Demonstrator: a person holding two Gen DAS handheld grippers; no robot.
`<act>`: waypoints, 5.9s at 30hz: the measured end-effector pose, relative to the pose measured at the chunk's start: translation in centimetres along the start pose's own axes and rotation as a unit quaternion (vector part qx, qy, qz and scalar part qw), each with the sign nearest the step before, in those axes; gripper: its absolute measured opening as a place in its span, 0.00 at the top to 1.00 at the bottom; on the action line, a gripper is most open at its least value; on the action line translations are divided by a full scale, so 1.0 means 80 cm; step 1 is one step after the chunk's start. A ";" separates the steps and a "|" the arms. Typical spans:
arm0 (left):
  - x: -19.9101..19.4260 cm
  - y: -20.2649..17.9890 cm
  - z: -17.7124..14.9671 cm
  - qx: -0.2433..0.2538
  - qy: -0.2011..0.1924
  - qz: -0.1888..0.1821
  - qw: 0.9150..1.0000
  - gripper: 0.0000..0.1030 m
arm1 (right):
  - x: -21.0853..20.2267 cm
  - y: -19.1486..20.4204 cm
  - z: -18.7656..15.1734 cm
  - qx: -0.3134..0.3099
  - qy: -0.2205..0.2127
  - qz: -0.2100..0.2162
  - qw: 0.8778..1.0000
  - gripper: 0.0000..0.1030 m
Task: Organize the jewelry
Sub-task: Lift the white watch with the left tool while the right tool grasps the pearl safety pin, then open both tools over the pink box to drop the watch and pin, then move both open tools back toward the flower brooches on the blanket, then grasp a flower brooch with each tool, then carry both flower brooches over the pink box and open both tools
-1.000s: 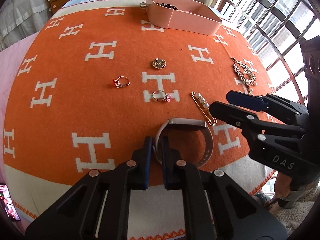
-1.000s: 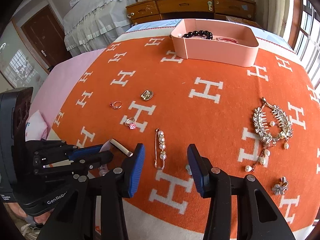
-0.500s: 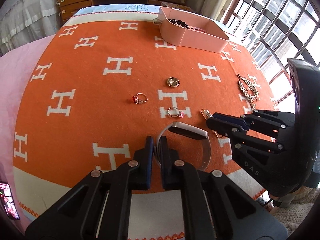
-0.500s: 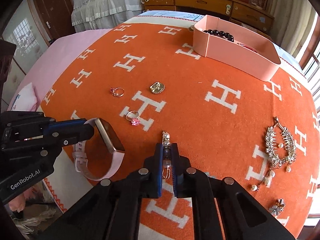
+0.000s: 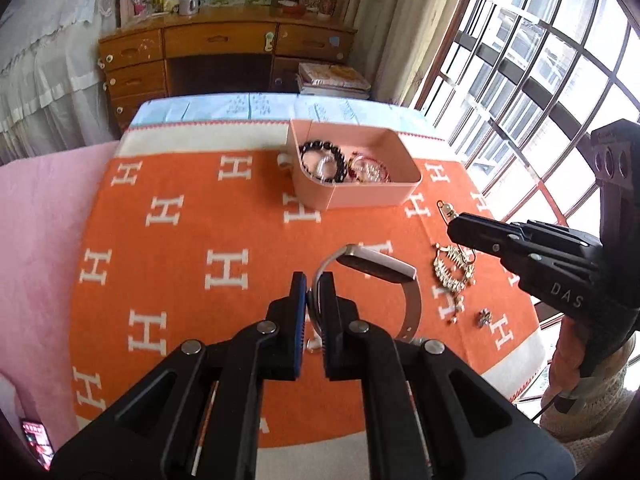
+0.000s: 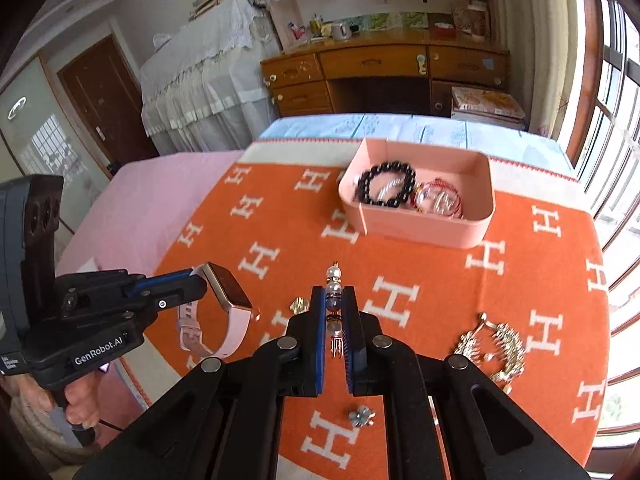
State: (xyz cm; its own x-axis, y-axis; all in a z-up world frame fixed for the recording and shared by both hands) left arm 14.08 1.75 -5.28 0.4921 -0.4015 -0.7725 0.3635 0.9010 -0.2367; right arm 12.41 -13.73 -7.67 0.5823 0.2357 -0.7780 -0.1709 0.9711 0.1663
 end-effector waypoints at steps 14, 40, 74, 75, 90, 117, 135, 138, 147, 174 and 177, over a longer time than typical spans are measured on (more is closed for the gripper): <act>0.101 -0.025 0.188 0.014 -0.041 0.033 0.998 0.96 | 0.021 -0.115 0.158 0.112 -0.033 -0.001 0.993 0.93; 0.166 -0.031 0.142 0.030 0.012 0.011 0.999 0.42 | 0.120 -0.178 0.124 0.156 0.004 -0.043 0.987 0.64; 0.090 -0.159 -0.068 0.193 0.044 -0.103 0.975 0.42 | -0.075 -0.150 -0.138 0.066 0.021 -0.059 0.996 0.62; 0.094 -0.159 -0.075 0.196 0.045 -0.107 0.974 0.42 | -0.073 -0.153 -0.145 0.069 0.025 -0.058 0.996 0.62; 0.142 -0.156 -0.148 0.238 0.072 -0.086 0.965 0.57 | -0.040 -0.168 -0.226 0.113 0.066 -0.026 0.991 0.61; 0.146 -0.150 -0.155 0.173 0.059 -0.090 0.979 0.88 | 0.008 -0.158 -0.184 0.075 0.042 -0.111 0.990 0.79; 0.083 -0.114 -0.081 0.126 0.046 -0.048 0.990 0.88 | -0.055 -0.094 -0.109 0.009 0.000 -0.061 0.998 0.81; 0.068 -0.100 -0.043 0.120 0.036 -0.019 0.992 0.88 | -0.074 -0.085 -0.067 -0.003 -0.018 -0.055 0.998 0.81; 0.044 -0.083 0.088 0.113 -0.031 0.042 0.992 0.88 | -0.110 -0.091 0.094 0.020 -0.063 -0.024 0.998 0.81; 0.233 -0.020 0.156 0.024 0.055 0.033 0.998 0.54 | 0.121 -0.192 0.155 0.128 0.003 -0.026 0.991 0.62; 0.219 -0.021 0.149 0.041 0.055 0.032 0.997 0.54 | 0.117 -0.189 0.151 0.126 0.001 -0.024 0.992 0.62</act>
State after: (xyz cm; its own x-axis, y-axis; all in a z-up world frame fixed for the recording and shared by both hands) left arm 31.51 -8.79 -11.40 0.4282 -0.3194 -0.8454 0.4007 0.9056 -0.1392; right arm 30.05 -25.78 -10.13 0.5839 0.1885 -0.7896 0.0609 0.9598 0.2741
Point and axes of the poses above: each gripper's, at about its wrist camera, not at the fingertips, and x roughly the way its jaws point, y to its left, z to its top, the point moved 5 cm from there along x, roughly the way its jaws point, and after that the axes turned 3 degrees about -z, right-handed, at the moved point
